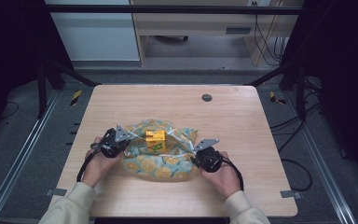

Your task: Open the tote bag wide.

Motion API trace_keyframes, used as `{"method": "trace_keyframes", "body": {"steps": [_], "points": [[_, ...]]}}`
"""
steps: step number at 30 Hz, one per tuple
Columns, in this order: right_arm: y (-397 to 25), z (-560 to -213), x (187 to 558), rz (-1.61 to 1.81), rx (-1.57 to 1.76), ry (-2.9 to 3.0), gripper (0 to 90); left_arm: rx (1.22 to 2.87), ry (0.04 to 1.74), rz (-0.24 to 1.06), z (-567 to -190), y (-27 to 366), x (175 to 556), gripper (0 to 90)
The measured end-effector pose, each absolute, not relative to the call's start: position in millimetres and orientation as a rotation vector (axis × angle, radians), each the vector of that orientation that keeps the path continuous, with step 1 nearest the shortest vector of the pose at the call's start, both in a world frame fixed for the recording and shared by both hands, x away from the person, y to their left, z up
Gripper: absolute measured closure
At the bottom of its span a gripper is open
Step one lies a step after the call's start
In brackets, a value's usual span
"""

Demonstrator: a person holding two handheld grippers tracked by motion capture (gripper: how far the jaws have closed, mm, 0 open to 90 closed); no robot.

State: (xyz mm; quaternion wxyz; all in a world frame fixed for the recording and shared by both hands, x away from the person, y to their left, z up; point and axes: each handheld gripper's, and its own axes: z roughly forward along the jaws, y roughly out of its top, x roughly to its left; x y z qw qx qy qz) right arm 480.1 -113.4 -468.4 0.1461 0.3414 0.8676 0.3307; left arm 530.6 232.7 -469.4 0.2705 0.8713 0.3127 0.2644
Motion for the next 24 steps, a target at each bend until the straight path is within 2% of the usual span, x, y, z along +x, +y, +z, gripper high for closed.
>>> {"method": "trace_keyframes", "body": {"steps": [24], "points": [[-112,-483,483,0.863,1.017,2.547,90.0,2.407,0.898,0.668,-482,240,540,89.3]]}}
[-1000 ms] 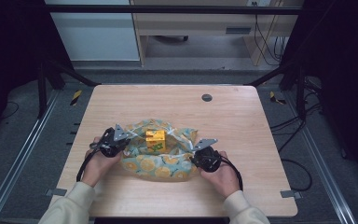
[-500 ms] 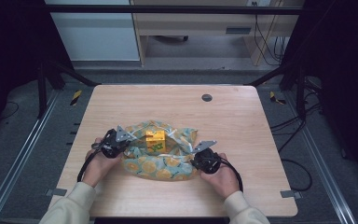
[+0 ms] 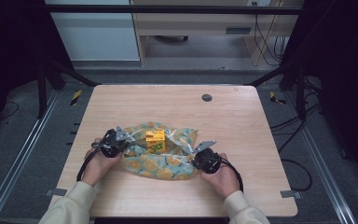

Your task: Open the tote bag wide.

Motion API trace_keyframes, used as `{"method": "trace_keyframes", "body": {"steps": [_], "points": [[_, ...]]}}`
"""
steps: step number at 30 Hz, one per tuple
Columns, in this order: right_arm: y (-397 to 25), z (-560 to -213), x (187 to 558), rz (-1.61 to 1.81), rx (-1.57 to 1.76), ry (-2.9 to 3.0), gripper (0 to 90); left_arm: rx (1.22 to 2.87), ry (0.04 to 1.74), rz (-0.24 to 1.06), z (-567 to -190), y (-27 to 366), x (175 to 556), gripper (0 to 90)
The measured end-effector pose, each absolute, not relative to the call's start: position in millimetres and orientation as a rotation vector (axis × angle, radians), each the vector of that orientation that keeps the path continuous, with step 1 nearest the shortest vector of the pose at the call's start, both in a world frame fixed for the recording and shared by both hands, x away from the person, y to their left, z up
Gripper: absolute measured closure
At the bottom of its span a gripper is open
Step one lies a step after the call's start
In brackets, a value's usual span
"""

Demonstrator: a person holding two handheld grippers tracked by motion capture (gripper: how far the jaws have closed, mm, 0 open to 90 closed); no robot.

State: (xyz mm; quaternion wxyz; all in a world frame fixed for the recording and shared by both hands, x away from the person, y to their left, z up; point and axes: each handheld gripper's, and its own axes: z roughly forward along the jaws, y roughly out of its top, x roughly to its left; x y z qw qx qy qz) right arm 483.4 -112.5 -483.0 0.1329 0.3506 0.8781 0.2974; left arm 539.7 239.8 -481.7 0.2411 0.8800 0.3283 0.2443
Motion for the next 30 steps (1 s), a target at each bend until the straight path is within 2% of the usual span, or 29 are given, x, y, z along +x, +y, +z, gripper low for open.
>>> {"method": "trace_keyframes", "body": {"steps": [30], "points": [[-134,-481,485,0.829,1.074,2.540,90.0,2.393,0.946,0.697,-480,253,543,90.0]]}}
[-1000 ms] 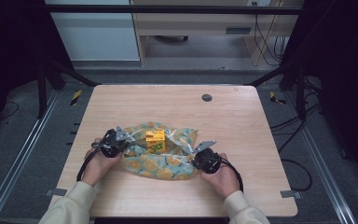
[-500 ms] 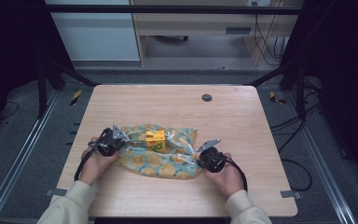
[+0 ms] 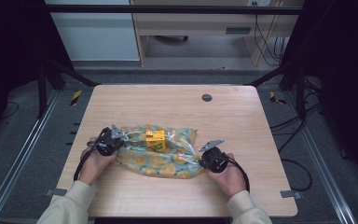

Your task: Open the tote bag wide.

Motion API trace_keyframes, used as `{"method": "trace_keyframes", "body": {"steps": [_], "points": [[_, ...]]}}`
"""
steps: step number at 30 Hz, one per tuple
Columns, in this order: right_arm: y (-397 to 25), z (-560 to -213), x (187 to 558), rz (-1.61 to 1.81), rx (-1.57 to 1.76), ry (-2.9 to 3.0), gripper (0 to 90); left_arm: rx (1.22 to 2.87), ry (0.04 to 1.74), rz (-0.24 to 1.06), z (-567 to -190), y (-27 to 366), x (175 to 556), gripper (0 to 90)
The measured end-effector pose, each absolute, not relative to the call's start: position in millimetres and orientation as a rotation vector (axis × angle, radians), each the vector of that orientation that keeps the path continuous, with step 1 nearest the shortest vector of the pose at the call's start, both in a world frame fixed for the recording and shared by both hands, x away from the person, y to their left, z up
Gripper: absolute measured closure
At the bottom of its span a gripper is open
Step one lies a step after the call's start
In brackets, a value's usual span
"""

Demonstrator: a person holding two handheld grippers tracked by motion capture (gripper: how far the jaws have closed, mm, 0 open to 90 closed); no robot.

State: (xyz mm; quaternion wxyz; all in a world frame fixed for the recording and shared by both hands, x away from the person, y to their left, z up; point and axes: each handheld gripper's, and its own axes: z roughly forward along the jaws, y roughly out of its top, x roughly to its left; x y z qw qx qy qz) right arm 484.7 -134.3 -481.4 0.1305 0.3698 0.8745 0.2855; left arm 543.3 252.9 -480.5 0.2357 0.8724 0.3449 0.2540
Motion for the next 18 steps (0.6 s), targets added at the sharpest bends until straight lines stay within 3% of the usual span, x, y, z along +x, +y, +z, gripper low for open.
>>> {"method": "trace_keyframes", "body": {"steps": [6,8,9,10,11,12,17,18], "points": [[-136,-484,484,0.836,1.079,2.534,90.0,2.387,0.947,0.694,-480,254,542,89.4],[-136,-482,483,0.860,1.072,2.508,87.4,2.363,0.944,0.688,-479,254,539,72.9],[-137,-479,481,0.907,1.067,2.476,69.1,2.345,0.947,0.688,-477,254,536,66.8],[-137,-479,481,0.907,1.067,2.476,69.1,2.337,0.938,0.691,-474,254,533,66.8],[-136,-473,478,0.959,1.041,2.438,57.2,2.287,0.934,0.716,-466,254,528,56.0],[-136,-473,478,0.959,1.041,2.438,57.2,2.287,0.934,0.716,-466,254,528,50.1],[-127,-454,472,1.086,0.970,2.337,34.6,2.158,0.914,0.738,-446,252,519,37.1],[-127,-454,472,1.086,0.970,2.337,34.6,2.158,0.914,0.738,-446,252,519,36.2]]}}
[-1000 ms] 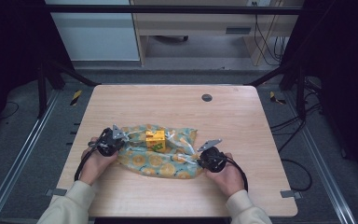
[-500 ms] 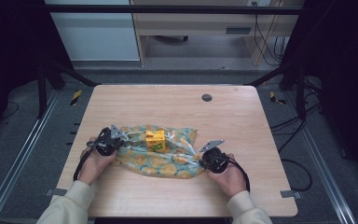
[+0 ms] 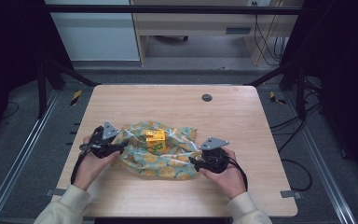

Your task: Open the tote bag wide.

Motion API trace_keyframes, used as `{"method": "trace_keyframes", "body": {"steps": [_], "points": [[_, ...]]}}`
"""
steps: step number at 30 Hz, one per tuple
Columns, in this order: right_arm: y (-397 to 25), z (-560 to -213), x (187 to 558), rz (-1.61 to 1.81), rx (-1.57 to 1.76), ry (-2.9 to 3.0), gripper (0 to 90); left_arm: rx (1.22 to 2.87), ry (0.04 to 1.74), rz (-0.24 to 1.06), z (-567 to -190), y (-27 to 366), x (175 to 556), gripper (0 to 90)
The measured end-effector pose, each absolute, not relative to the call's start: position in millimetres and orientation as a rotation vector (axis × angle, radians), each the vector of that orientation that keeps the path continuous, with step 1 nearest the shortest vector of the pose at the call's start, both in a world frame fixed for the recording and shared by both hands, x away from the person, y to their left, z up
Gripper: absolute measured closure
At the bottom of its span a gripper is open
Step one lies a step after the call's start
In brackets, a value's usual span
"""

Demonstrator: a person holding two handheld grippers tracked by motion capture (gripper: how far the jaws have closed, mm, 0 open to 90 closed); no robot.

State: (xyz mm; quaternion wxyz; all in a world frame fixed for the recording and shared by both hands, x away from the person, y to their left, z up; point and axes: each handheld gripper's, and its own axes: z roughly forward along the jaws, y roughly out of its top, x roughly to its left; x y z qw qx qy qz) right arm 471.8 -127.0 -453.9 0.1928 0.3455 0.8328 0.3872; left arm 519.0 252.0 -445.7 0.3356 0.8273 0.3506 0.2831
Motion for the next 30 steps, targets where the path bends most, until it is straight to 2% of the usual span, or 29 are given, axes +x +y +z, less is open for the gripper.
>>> {"method": "trace_keyframes", "body": {"steps": [3,4,5,9,22,30], "points": [[-125,-445,469,1.127,0.949,2.282,25.0,2.115,0.873,0.744,-435,249,513,32.3],[-125,-445,469,1.127,0.949,2.282,25.0,2.115,0.873,0.744,-435,249,513,30.3],[-127,-440,469,1.138,0.951,2.241,20.8,2.090,0.869,0.745,-429,249,510,28.4],[-142,-433,472,1.135,1.031,2.160,13.8,2.065,0.891,0.744,-420,256,505,21.5],[-201,-440,477,1.056,1.273,2.009,6.0,2.026,1.040,0.744,-431,302,496,12.5],[-222,-449,474,1.035,1.344,1.991,5.9,2.060,1.066,0.733,-443,316,493,9.3]]}}
